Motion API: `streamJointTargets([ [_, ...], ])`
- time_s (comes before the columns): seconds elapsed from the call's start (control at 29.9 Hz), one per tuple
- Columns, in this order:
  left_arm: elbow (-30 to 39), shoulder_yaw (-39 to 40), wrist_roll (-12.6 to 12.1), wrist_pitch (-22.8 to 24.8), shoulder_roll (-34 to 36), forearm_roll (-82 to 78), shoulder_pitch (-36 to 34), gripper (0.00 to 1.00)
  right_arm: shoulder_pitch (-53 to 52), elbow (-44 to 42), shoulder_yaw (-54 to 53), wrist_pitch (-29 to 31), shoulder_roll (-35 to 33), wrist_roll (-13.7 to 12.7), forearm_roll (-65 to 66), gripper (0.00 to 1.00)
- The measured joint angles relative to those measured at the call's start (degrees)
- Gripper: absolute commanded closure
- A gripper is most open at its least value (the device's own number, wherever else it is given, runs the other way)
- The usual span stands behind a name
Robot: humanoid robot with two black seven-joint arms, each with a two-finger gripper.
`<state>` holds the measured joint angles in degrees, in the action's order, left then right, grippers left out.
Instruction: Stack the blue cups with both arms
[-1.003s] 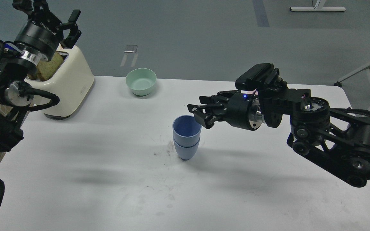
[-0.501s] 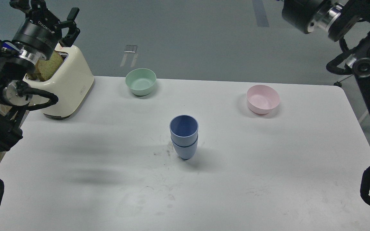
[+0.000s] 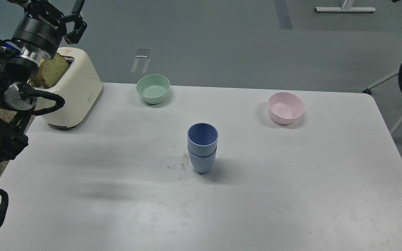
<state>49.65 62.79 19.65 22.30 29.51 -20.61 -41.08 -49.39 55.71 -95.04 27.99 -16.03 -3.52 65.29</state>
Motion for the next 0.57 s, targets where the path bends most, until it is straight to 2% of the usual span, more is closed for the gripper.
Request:
streamJointTargets([
  [0.13, 0.0, -0.03, -0.04, 0.01, -1.04, 0.21, 0.15, 0.03, 3.04, -4.31, -0.15, -0.01, 0.15, -0.01, -9.11, 0.0],
  [0.3, -0.12, -0.04, -0.05, 0.02, -1.34, 0.26, 0.45, 0.03, 6.88, -5.22, -0.62, 0.0, 0.89, 0.11, -18.92, 0.0],
  [0.57, -0.16, 0.05, -0.05, 0.02, -2.48, 0.3, 0.01, 0.03, 7.5, -4.72, -0.78, 0.02, 1.97, 0.27, -24.02, 0.0],
])
